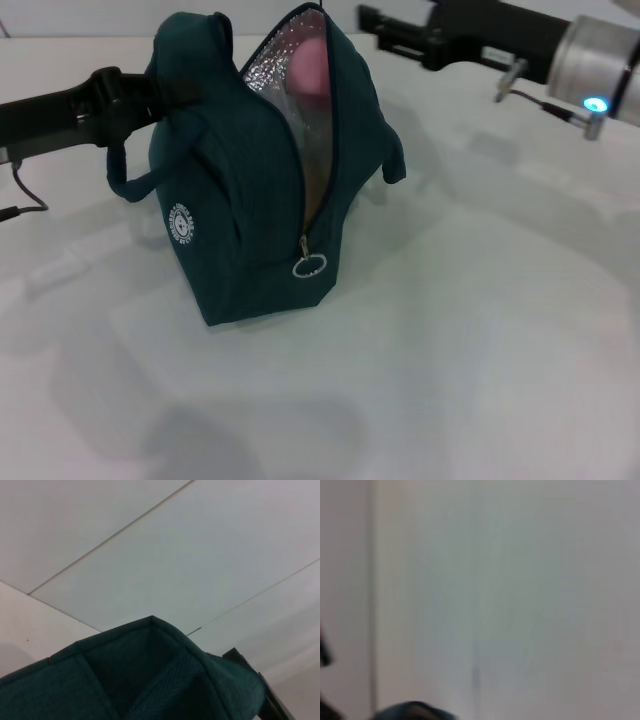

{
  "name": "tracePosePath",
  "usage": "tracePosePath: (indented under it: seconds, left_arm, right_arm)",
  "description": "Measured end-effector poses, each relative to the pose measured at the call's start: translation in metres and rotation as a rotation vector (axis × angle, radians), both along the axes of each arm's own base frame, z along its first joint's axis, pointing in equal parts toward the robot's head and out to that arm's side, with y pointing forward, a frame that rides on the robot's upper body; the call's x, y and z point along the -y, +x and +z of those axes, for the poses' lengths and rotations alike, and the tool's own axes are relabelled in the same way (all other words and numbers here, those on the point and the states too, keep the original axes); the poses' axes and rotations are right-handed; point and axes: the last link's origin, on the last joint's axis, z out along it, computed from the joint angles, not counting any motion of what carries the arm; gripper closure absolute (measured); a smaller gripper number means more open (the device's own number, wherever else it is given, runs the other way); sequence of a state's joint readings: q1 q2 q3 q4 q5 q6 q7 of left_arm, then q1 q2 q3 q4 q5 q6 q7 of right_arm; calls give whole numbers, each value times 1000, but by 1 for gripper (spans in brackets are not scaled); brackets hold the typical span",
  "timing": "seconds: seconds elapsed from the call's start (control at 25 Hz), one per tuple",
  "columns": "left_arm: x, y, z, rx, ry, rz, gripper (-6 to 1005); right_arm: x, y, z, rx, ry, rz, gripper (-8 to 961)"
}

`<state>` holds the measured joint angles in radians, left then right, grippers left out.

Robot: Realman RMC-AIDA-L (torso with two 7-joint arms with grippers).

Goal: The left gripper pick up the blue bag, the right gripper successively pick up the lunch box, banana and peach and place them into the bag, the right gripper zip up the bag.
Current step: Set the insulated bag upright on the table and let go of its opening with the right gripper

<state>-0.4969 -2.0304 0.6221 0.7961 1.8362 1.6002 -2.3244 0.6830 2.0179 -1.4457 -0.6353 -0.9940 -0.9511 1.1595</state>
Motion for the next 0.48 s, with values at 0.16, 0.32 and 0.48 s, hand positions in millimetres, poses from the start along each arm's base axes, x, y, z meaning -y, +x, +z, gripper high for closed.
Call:
tracePosePath:
  seconds: [0.16, 0.32, 0.48]
  left_arm:
    - [0, -2, -1, -3, 5, 3, 942]
    - [0, -6, 1, 1, 12, 16, 942]
    - [1, -7, 2, 3, 15, 22, 942]
  right_arm:
    - [2, 33, 11, -17, 34, -101, 301]
    - [16, 50, 7, -4, -3, -104, 293]
    - [42, 58, -2, 29, -87, -24, 291]
